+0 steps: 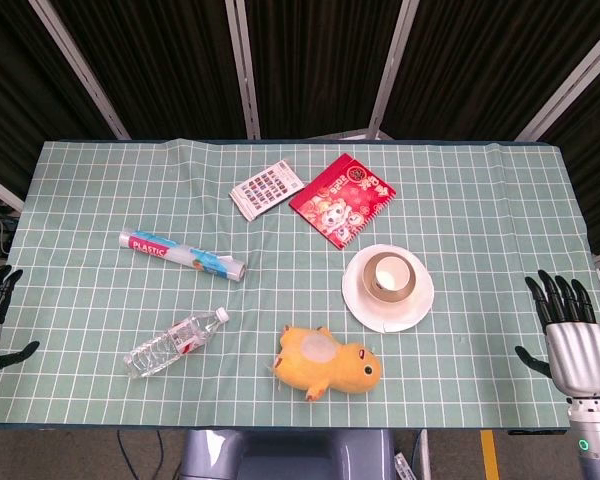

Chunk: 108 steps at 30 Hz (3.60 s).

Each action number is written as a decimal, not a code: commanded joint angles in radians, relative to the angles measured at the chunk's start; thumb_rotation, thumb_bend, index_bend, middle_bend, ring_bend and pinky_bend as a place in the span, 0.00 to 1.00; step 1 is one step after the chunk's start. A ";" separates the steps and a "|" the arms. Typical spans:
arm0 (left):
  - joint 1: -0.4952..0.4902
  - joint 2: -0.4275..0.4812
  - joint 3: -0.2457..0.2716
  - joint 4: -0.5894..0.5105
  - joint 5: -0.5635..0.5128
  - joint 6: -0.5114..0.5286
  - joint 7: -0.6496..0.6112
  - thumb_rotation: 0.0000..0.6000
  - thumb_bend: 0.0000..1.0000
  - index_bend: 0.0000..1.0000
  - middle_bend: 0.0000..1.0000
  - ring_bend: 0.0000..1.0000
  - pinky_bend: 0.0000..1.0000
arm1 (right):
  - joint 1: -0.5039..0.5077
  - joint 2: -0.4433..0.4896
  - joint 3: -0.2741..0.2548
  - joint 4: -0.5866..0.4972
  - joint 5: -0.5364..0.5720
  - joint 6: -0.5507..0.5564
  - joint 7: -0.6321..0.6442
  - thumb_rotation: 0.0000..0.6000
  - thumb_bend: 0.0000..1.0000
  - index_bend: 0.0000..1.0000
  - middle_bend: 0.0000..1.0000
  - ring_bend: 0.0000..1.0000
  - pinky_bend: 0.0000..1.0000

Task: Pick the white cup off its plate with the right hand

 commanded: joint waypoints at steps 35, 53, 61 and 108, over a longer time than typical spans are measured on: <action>0.010 0.020 -0.009 -0.011 0.010 0.031 -0.048 1.00 0.07 0.00 0.00 0.00 0.00 | 0.090 -0.039 0.041 -0.070 0.012 -0.104 -0.067 1.00 0.01 0.12 0.00 0.00 0.00; 0.011 0.035 -0.014 -0.015 0.034 0.048 -0.109 1.00 0.07 0.00 0.00 0.00 0.00 | 0.319 -0.336 0.126 -0.069 0.212 -0.345 -0.350 1.00 0.22 0.41 0.00 0.00 0.00; 0.011 0.038 -0.016 -0.018 0.037 0.052 -0.123 1.00 0.07 0.00 0.00 0.00 0.00 | 0.357 -0.411 0.136 0.000 0.245 -0.352 -0.357 1.00 0.21 0.42 0.00 0.00 0.00; 0.012 0.048 -0.010 -0.017 0.059 0.056 -0.171 1.00 0.07 0.00 0.00 0.00 0.00 | 0.431 -0.491 0.138 0.168 0.298 -0.334 -0.286 1.00 0.51 0.61 0.03 0.00 0.00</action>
